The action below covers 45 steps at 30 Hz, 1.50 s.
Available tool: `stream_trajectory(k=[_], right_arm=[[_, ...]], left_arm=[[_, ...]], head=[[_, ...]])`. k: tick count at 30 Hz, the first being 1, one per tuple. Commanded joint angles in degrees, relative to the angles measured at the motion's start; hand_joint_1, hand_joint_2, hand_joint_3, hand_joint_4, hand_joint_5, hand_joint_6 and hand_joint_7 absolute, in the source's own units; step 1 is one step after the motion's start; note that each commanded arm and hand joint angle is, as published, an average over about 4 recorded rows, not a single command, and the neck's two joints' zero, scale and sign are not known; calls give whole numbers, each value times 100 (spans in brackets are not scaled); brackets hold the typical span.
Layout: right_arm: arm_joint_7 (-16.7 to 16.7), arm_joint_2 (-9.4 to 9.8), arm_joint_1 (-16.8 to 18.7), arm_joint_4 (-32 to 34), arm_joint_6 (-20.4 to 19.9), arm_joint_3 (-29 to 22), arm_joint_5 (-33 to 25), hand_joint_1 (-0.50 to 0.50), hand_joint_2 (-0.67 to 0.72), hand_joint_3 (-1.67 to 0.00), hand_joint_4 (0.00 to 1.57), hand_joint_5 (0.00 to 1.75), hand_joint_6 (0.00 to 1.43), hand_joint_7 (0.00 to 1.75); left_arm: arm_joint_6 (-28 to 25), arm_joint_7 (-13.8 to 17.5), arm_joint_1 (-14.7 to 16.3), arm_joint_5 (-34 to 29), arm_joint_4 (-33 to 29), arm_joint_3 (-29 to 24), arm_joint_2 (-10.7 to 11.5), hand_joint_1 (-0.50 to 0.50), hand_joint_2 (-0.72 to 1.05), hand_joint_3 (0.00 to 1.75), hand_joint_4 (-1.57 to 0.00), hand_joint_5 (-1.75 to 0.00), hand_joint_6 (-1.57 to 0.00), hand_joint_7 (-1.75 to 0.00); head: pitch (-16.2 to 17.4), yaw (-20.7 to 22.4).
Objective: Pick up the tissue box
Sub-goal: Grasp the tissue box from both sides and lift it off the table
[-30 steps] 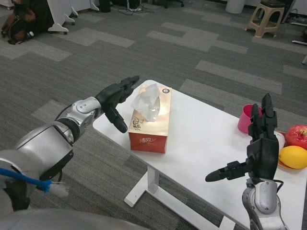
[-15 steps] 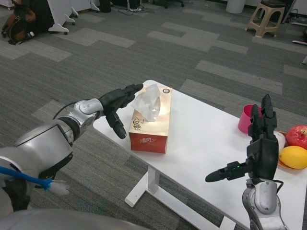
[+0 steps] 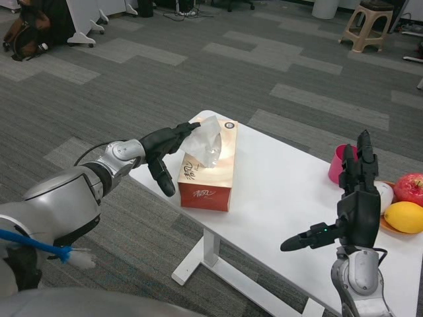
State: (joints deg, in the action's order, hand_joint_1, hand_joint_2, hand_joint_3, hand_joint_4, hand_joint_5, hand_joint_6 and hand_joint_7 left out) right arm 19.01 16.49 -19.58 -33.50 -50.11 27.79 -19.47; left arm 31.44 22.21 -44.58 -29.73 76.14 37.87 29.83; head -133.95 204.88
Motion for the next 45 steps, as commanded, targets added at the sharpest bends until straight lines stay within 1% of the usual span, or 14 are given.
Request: stream_trajectory(k=[1, 6, 14, 17, 19, 20, 21, 24, 28, 32, 34, 37, 39, 45], right_arm=[[15, 10, 9, -16, 18, -11, -31, -46, 47, -8, 3, 0, 0, 0], [15, 3, 16, -16, 18, -11, -31, -46, 47, -6, 3, 0, 0, 0], [15, 12, 7, -20, 18, -11, -31, -46, 47, -8, 3, 0, 0, 0], [15, 12, 7, -34, 18, -11, -31, -46, 47, -6, 3, 0, 0, 0], [15, 12, 7, -34, 18, -11, -31, -46, 47, -6, 3, 0, 0, 0], [15, 12, 7, -36, 18, -13, -31, -46, 47, -4, 3, 0, 0, 0], [15, 12, 7, -40, 18, -15, -31, -46, 47, -6, 3, 0, 0, 0], [15, 8, 7, -51, 18, -24, -31, -46, 47, -4, 3, 0, 0, 0], [15, -5, 7, -51, 18, -37, -31, -46, 47, -8, 3, 0, 0, 3], [15, -10, 7, -60, 18, -46, -31, -46, 47, -8, 3, 0, 0, 0], [15, -14, 7, -78, 18, -42, -31, -46, 47, -4, 3, 0, 0, 0], [15, -23, 7, -108, 18, -35, -31, -46, 47, -6, 3, 0, 0, 0], [15, -34, 7, -124, 18, -26, -31, -46, 47, -8, 3, 0, 0, 0], [15, -49, 13, -159, 21, 4, -31, -46, 47, -8, 3, 0, 0, 0]], left_arm=[[-46, 3, -99, -6, 15, 69, -45, 50, -37, 0, 0, 0, 0, 0], [-50, 3, -95, -15, 15, 142, -65, 50, -37, 0, 0, 0, 0, -2], [-41, 3, -86, -316, 19, 698, -128, 50, -37, 0, 0, 0, 0, 0], [-41, 9, -92, -323, -20, 876, -148, 50, -37, 0, 0, 0, 0, 0], [-41, 11, -95, -323, -29, 933, -157, 50, -41, 0, 0, 0, 0, 0], [-41, 11, -99, -323, -42, 968, -163, 50, -41, 2, 0, 0, 0, 0], [-41, 11, -110, -323, -69, 1023, -177, 50, -41, 4, 0, 0, 0, 0], [-41, 11, -147, -323, -170, 1139, -218, 50, -37, 2, 0, 0, 0, 0], [-41, 16, -174, -323, -266, 1192, -271, 50, -37, 0, 0, 0, 0, 0], [-41, 20, -196, -331, -310, 1214, -324, 50, -37, 0, 0, 0, 0, 0], [-41, 20, -200, -345, -341, 1214, -368, 50, -39, 0, 0, 0, 0, 0], [-41, 20, -202, -349, -403, 1214, -432, 50, -41, 0, 0, 0, 0, 0], [-41, 20, -207, -349, -440, 1214, -473, 50, -44, 4, 0, 0, 0, 0], [-39, 20, -204, -349, -543, 1214, -535, 50, -46, 0, 0, 0, 0, 0]], head=[[3, 1], [28, -1], [40, 6], [48, -8], [51, -18], [55, -30], [59, -38], [66, -82], [54, -136], [46, -191], [40, -273], [32, -421], [28, -517], [-14, -776]])
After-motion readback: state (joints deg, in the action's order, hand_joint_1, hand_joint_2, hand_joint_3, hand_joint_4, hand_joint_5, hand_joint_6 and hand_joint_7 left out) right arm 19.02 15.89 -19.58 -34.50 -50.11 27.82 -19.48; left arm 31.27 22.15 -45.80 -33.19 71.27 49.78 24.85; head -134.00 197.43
